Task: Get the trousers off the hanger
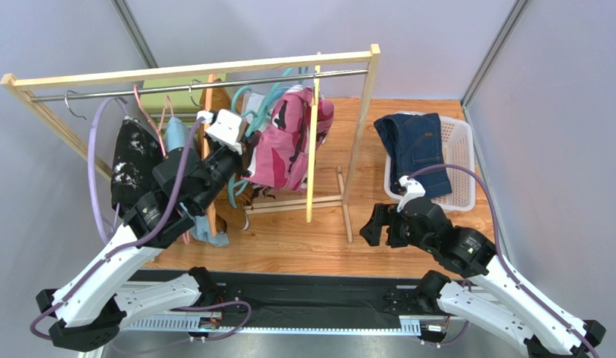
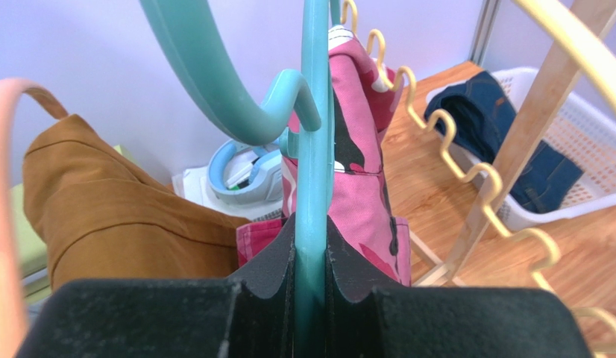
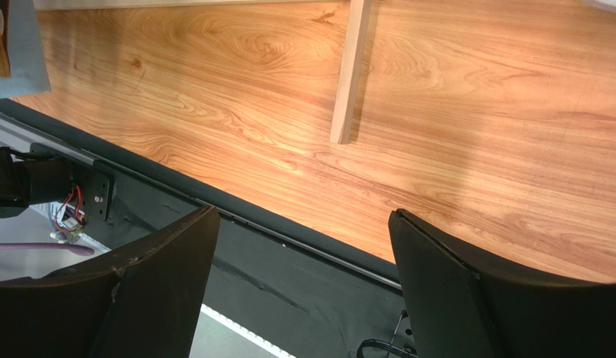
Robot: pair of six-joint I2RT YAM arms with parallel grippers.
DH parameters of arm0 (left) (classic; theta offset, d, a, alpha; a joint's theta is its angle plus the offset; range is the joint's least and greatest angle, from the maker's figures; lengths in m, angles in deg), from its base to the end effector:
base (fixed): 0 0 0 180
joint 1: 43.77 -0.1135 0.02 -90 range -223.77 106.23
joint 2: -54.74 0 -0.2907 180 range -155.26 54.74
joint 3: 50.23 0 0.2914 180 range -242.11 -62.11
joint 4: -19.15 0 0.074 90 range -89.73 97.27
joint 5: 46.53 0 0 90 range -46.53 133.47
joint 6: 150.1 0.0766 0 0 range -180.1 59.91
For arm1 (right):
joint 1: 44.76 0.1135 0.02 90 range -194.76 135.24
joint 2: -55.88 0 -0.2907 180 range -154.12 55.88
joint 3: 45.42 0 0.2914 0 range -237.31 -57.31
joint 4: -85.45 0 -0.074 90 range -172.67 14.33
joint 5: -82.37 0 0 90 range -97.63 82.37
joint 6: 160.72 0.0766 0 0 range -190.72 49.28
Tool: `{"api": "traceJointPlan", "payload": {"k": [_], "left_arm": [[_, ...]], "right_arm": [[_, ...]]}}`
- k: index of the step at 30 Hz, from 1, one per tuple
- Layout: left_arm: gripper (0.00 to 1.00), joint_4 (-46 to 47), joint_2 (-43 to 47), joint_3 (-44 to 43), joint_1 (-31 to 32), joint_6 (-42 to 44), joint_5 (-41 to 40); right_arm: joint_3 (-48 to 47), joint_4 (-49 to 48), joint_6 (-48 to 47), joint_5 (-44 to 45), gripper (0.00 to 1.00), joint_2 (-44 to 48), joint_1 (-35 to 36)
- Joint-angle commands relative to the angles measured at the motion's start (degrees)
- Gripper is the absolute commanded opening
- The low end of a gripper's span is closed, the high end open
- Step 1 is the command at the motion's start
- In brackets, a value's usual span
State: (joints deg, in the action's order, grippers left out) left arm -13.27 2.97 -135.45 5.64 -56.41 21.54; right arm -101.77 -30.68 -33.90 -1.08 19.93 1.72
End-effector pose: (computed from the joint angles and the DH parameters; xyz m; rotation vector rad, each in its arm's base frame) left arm 0.1703 -0.1547 0.5051 0.4150 1.5076 -0.3329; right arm 0.1211 0.1149 0.2825 -0.1432 2.3959 0.5830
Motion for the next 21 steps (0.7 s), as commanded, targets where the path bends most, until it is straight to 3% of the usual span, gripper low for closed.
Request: {"api": "traceJointPlan", "payload": {"k": [1,11,15,21], "left_arm": [[0.00,9.4,5.2,-5.7,0.0,-5.3,1.9],[0.00,-6.2,11.4,-13.1,0.0,-16.9,8.7],[0.00,-13.1,10.8,-17.8,0.0,-18.7,8.8],[0.00,-10.0,15.1,-11.9,0.0,-18.4,5.2]], "right_arm": [[-1.3,-5.8,-2.4,0.2,0.93,1.3,0.5],[-2.8,-20.2,-16.6,-5.7,0.98,7.4,0.5],[-8.4,-19.1,-20.9,-5.8,0.98,5.5,0.5],[-13.4,-19.1,-23.0,-9.0,0.98,3.7,0.5]]}}
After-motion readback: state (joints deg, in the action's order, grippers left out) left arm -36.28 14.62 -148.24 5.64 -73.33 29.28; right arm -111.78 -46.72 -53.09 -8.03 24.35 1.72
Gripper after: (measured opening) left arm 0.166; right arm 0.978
